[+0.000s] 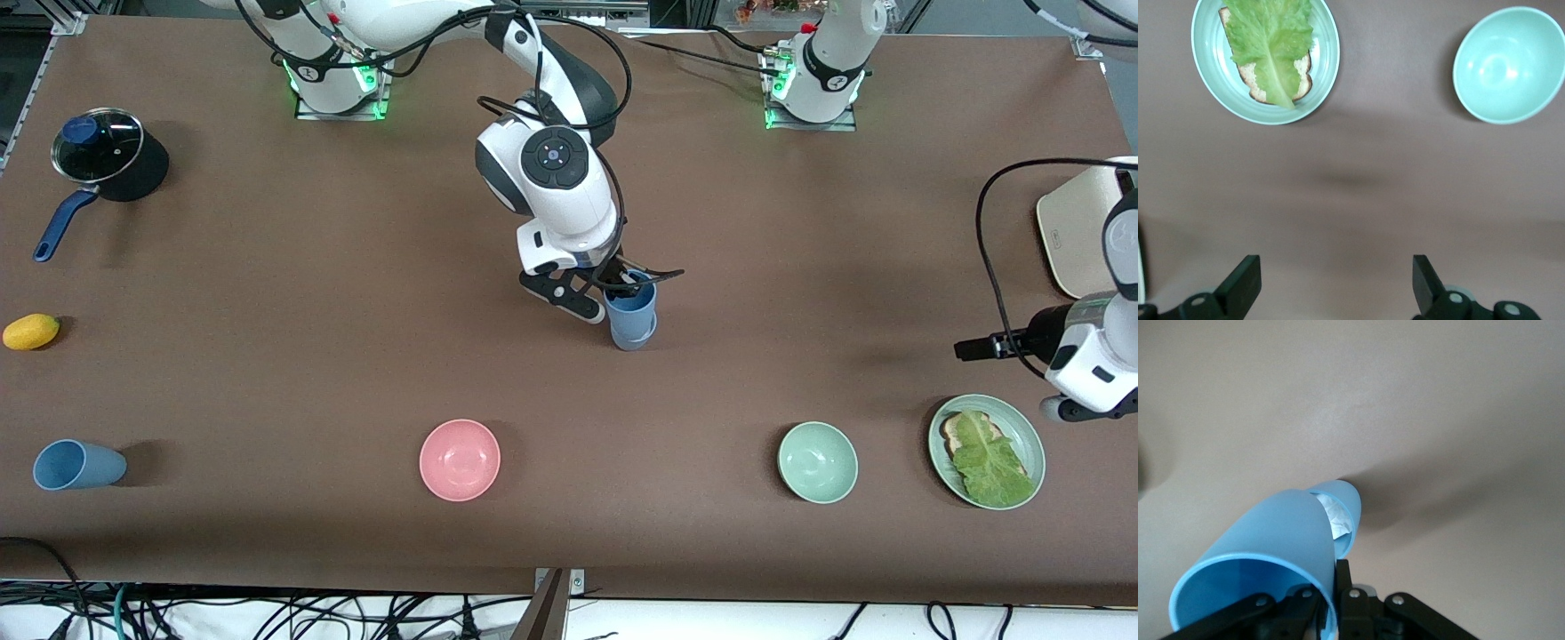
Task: Stack blue cups with both arms
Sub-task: 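Lower the blue cup into the tissue cup while the left gripper withdraws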
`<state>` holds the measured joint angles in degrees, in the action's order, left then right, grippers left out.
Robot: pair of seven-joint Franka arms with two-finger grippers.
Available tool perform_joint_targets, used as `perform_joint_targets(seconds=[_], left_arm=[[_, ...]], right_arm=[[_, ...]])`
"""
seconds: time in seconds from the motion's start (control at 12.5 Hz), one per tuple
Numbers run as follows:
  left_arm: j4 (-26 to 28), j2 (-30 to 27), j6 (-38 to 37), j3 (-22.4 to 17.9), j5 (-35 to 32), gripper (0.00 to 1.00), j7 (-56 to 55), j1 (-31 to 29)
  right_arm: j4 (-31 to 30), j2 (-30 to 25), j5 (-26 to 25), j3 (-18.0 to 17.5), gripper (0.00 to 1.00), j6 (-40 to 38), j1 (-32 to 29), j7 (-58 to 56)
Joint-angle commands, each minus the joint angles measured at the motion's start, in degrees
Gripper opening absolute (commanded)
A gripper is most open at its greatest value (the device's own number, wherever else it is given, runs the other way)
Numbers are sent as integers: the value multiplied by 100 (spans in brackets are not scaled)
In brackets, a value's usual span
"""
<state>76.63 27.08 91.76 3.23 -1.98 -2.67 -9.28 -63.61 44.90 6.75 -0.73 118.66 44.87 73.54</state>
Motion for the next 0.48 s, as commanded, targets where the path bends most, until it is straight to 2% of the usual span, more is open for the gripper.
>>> perform_joint_targets(seconds=[0.0,0.4], left_arm=[[71,-369,-246,64,-137,100,564,-135],[37,-537,-457,143,-154,100,531,-92]], right_arm=[[261,229,2,47,0,43,66,55],[253,318,2,47,0,88,128,64]])
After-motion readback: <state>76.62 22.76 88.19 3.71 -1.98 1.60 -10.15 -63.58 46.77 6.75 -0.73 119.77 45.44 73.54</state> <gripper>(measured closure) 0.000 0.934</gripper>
